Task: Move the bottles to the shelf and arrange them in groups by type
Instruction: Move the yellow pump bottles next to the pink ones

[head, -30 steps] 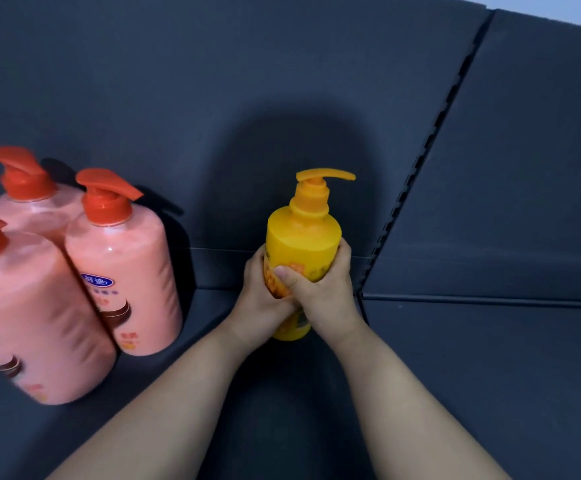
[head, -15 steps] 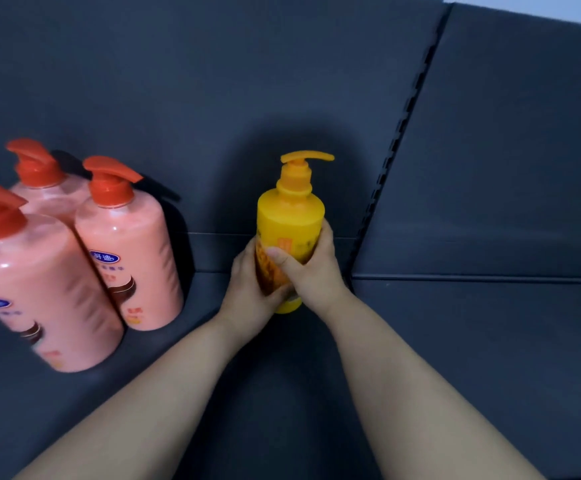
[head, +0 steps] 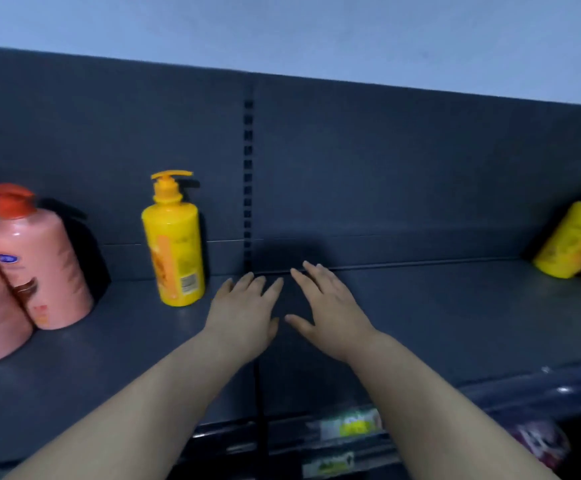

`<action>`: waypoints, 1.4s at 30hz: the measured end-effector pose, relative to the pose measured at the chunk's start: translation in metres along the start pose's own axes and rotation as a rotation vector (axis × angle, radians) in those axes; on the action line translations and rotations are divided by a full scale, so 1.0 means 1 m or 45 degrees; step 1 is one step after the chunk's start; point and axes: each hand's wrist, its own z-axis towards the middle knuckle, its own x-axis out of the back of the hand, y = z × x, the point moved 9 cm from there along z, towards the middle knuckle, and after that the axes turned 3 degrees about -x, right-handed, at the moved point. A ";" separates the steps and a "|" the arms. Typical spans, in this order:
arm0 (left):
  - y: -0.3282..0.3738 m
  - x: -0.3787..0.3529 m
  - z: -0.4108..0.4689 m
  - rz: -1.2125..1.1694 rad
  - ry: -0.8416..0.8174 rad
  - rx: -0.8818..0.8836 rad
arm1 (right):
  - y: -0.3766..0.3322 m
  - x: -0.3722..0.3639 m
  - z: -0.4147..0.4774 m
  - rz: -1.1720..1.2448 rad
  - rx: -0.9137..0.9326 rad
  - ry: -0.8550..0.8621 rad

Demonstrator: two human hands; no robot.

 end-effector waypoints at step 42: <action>0.505 0.027 0.240 -0.240 0.141 -0.763 | 0.487 0.160 -0.239 -0.299 -0.778 0.177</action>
